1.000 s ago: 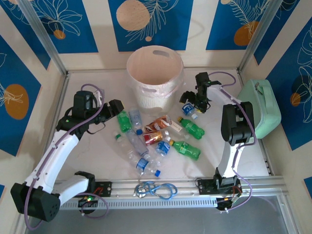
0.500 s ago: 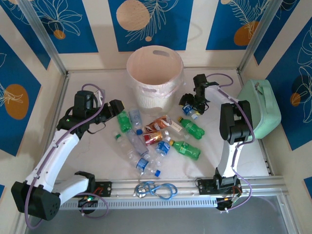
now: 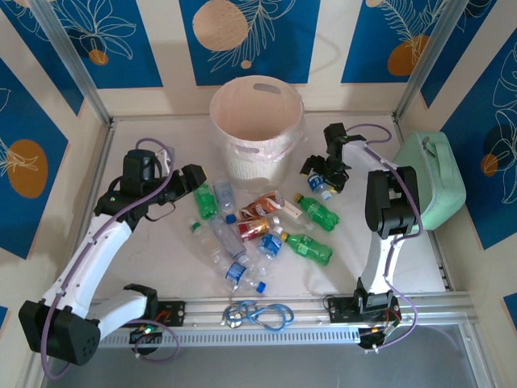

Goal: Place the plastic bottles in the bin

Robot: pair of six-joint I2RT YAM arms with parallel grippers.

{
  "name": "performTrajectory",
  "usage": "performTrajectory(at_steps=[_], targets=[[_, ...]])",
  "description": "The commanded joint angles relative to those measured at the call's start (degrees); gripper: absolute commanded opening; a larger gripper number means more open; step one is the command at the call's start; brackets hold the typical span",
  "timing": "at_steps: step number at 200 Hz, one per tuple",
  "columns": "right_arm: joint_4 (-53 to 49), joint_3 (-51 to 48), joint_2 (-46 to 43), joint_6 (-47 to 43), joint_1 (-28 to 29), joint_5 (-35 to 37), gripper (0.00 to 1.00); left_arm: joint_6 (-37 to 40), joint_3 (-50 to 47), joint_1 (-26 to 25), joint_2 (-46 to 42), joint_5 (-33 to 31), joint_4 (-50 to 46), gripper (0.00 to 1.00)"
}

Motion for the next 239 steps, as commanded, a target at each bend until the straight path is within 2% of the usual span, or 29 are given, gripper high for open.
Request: performTrajectory(at_steps=[1, 86, 128, 139, 157, 239], targets=[[-3.49, 2.81, 0.62, -2.62, 0.76, 3.06, 1.00, -0.65, 0.49, 0.74, 0.04, 1.35, 1.26, 0.74], [-7.16, 11.57, 10.01, -10.28, 0.84, 3.76, 0.97, -0.39, 0.22, 0.70, -0.33, 1.09, 0.63, 0.74], [-7.63, 12.73, 10.67, -10.01, 0.50, 4.08, 0.80, -0.39, 0.31, 0.73, -0.33, 1.01, 0.57, 0.74], [-7.46, 12.38, 10.41, -9.67, 0.40, 4.11, 0.74, -0.48, 0.31, 0.70, -0.33, 1.05, 0.57, 0.74], [-6.77, 11.04, 9.32, -8.88, -0.04, 4.32, 0.70, -0.40, 0.44, 0.74, -0.42, 1.09, 0.48, 0.74], [-2.91, 3.24, -2.61, -3.76, -2.47, 2.74, 0.61, 0.22, 2.29, 0.75, -1.20, 0.32, -0.64, 0.74]])
